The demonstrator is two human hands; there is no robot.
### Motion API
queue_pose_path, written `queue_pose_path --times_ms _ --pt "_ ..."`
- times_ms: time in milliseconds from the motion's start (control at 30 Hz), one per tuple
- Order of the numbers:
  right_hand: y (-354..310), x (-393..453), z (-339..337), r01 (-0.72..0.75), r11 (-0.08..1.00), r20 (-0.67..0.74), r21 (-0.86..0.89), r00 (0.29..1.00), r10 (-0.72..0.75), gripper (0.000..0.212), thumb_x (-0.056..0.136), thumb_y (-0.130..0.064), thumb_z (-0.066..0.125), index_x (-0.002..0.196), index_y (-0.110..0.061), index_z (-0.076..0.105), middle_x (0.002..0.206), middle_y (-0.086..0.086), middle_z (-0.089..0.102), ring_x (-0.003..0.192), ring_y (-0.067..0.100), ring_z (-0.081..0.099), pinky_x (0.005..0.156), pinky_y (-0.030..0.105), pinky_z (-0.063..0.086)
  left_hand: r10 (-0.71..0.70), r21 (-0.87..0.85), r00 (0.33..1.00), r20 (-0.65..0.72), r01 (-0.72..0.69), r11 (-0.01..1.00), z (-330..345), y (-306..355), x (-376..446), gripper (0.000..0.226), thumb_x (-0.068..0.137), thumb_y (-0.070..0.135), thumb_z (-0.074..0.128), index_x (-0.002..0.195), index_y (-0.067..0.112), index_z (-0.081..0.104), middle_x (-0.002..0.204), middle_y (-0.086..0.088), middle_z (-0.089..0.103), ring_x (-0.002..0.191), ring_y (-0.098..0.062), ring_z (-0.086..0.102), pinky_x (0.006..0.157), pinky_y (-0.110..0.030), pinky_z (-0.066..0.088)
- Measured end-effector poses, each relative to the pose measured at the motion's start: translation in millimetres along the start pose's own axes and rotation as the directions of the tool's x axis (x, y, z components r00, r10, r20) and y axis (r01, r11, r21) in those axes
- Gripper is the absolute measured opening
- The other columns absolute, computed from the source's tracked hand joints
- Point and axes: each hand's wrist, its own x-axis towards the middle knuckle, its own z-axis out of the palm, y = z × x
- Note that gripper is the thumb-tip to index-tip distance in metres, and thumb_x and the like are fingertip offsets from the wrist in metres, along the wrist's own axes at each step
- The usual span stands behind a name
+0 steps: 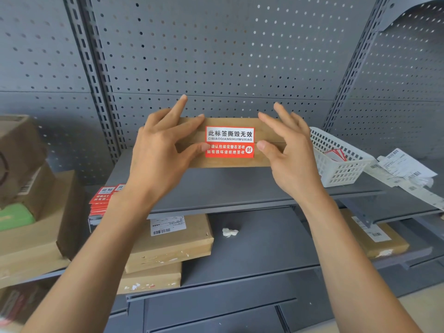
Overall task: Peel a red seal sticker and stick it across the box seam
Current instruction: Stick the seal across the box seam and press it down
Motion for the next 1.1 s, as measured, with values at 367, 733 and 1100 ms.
queue_pose_path --times_ms 367,733,1100 --pt "-7 -1 1 -0.012 0.997 0.063 -0.076 0.998 0.017 0.080 0.080 -0.030 0.084 0.149 -0.039 0.044 0.168 -0.013 0.019 0.157 0.021 0.001 0.124 0.056 0.010 0.001 0.011 1.000 0.019 -0.002 1.000 -3 0 -2 0.073 0.073 0.040 0.089 0.140 0.028 0.062 0.162 -0.001 0.041 0.136 -0.030 0.044 0.105 -0.059 0.044" --pt "0 0 5 -0.001 0.998 0.092 -0.057 0.996 0.006 0.076 0.087 -0.012 0.077 0.149 -0.040 0.044 0.168 -0.014 0.019 0.157 0.016 0.001 0.126 0.053 0.011 0.000 0.005 0.999 0.044 0.000 1.000 -1 -9 -6 0.067 0.079 0.027 0.088 0.140 0.027 0.061 0.162 0.001 0.040 0.137 -0.031 0.044 0.108 -0.059 0.042" --pt "9 -9 14 0.010 0.999 0.099 -0.042 0.995 -0.006 0.074 0.090 -0.002 0.071 0.148 -0.039 0.045 0.168 -0.013 0.020 0.157 0.017 0.003 0.127 0.044 0.011 0.030 0.019 0.999 0.024 -0.030 0.999 6 -20 -18 0.057 0.083 0.018 0.079 0.138 0.022 0.064 0.157 -0.003 0.047 0.133 -0.035 0.046 0.106 -0.059 0.043"
